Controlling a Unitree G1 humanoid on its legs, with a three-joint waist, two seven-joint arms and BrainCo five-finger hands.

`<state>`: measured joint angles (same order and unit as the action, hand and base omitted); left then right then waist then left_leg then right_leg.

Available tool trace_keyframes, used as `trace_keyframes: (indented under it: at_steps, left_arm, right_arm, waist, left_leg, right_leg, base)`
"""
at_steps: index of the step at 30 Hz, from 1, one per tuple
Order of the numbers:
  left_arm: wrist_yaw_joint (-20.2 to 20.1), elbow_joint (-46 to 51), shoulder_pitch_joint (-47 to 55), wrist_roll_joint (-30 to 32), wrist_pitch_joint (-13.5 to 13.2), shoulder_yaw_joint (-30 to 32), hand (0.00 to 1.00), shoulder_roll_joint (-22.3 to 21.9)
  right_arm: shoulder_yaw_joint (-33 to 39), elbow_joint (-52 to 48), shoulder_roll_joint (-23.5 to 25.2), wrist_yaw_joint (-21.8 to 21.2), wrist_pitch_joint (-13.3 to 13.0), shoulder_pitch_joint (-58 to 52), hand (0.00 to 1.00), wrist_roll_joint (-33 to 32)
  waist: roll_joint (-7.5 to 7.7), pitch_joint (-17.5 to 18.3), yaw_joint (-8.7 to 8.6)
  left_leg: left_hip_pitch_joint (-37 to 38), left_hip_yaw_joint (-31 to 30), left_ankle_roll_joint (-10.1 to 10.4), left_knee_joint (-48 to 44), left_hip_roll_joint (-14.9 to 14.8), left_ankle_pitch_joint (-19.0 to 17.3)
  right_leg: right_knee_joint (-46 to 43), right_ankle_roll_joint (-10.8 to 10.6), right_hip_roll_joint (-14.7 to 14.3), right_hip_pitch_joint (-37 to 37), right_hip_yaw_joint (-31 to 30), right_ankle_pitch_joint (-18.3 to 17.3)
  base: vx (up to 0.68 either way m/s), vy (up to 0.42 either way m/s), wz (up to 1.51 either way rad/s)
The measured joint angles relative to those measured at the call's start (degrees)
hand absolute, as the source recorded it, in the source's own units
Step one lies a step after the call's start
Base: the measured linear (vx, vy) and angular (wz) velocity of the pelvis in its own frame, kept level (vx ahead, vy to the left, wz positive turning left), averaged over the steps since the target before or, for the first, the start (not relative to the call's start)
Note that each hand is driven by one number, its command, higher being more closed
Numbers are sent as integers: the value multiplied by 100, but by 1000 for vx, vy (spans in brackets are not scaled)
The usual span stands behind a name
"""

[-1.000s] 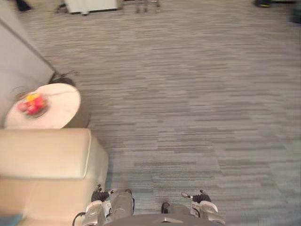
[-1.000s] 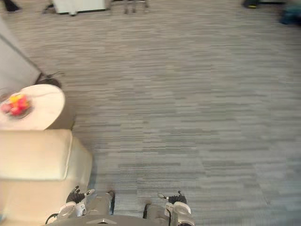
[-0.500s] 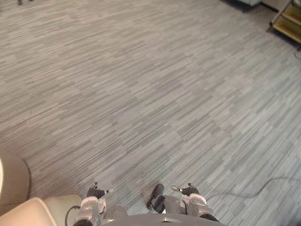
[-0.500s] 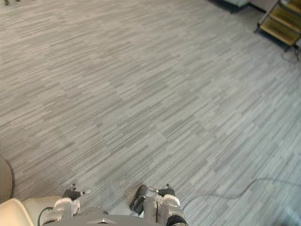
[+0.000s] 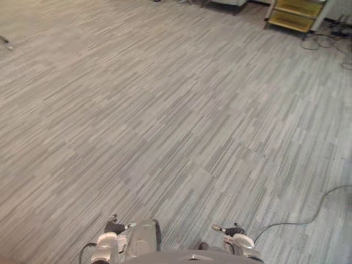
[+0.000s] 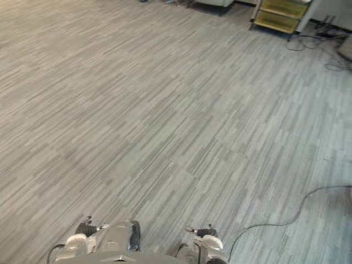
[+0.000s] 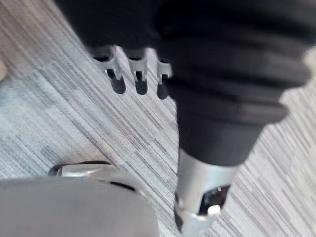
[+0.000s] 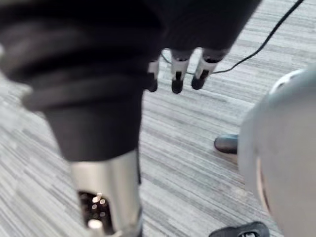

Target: Pick up cushions and gather them together orderly.

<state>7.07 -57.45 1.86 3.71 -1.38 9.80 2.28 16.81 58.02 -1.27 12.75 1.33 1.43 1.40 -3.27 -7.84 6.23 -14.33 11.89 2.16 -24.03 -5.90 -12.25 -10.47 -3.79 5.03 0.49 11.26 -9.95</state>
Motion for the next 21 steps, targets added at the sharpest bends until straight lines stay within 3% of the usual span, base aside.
trace_keyframes:
  at_steps: [2, 5, 7, 8, 9, 10, 11, 12, 16, 17, 18, 20, 21]
  left_arm:
    - [-12, -3, -9, 43, -11, 6, 0, 63]
    - [-21, -188, 18, 97, 26, 22, 0, 68]
    - [-26, -189, 118, 98, 25, -38, 0, 41]
    - [-41, -173, 113, 95, 28, -149, 0, 66]
    - [-40, -172, 98, 96, 35, -178, 0, 109]
    - [-31, -171, 134, 99, 73, -320, 0, 223]
    - [-32, -166, 135, 100, 81, -338, 0, 236]
    - [-19, -118, 90, 96, 82, -337, 0, 224]
    - [-19, -37, 25, 88, 86, -332, 0, 122]
    - [-21, -43, 18, 88, 86, -341, 0, 41]
    - [-20, -45, 14, 88, 86, -349, 0, 17]
    - [-17, -63, -6, 90, 86, -439, 0, 4]
    - [-17, -78, -9, 91, 85, -491, 0, 3]
  right_arm:
    - [49, 47, 56, 4, 9, -15, 0, 0]
    - [202, 21, 82, -1, 6, -34, 0, 5]
    - [251, 20, 55, -4, 1, -65, 0, 10]
    - [261, -209, 82, -7, 2, -97, 0, 20]
    - [240, -343, 92, -14, 8, -108, 0, 28]
    - [200, -507, 92, -13, 4, -138, 0, 69]
    - [195, -535, 80, -13, 7, -161, 0, 76]
    - [208, -539, 61, -13, 9, -165, 0, 75]
    - [282, -563, 39, -13, 0, -83, 0, 77]
    - [298, -511, -23, -13, 16, -25, 0, 76]
    - [300, -518, -26, -18, 12, -4, 0, 66]
    - [298, -517, -48, -15, 8, 67, 0, 65]
    - [284, -485, -77, -11, 13, 98, 0, 70]
  waist:
    - [135, 30, 59]
    - [114, 26, 126]
    - [43, 86, 139]
    - [62, 73, 103]
    - [120, 33, 40]
    - [201, -3, -161]
    - [194, -9, -206]
    - [218, -4, -248]
    - [200, -27, -328]
    - [169, -33, -400]
    - [160, -34, -432]
    - [163, -44, -539]
    - [182, -56, -611]
  left_leg:
    - [92, 157, -178, -64, 141, -22]
    - [488, 234, -359, -70, 396, -135]
    - [750, 202, -423, 118, 442, -392]
    - [1030, 268, -469, 222, 534, -679]
    - [1143, 275, -513, 208, 581, -735]
    - [1416, 195, -557, 193, 659, -811]
    - [1559, 183, -562, 225, 656, -813]
    - [1794, 139, -562, 331, 622, -814]
    - [2364, 84, -380, 903, 412, -877]
    - [2598, 94, -328, 1152, 270, -854]
    - [2670, 93, -308, 1245, 223, -847]
    - [2821, 72, -290, 1454, 95, -837]
    - [2948, 48, -280, 1574, 47, -831]
  right_leg:
    - [336, 57, -30, 195, -122, 111]
    - [91, -32, 256, 327, -349, 112]
    - [-919, -305, 321, -36, -508, -59]
    - [-2868, -605, 537, -885, -725, -173]
    - [-3547, -705, 645, -1178, -771, -81]
    - [-4955, -679, 845, -1664, -733, -9]
    - [-5295, -632, 853, -1817, -676, -15]
    - [-5541, -455, 852, -1991, -490, -96]
    - [-4968, -58, 852, -2577, 202, -383]
    - [-4046, 42, 814, -2730, 539, -424]
    - [-3683, 83, 769, -2783, 579, -394]
    - [-2427, 119, 610, -2911, 507, -20]
    - [-1448, 66, 526, -2910, 388, 429]
  base:
    - [358, 74, -26]
    - [393, 170, -40]
    - [228, 135, -49]
    - [175, 107, -33]
    - [296, 61, 4]
    - [268, -13, 39]
    - [296, -42, 46]
    - [199, -37, 23]
    - [320, -119, 12]
    - [310, -155, 1]
    - [414, -238, 8]
    - [420, -267, 14]
    - [432, -279, 14]
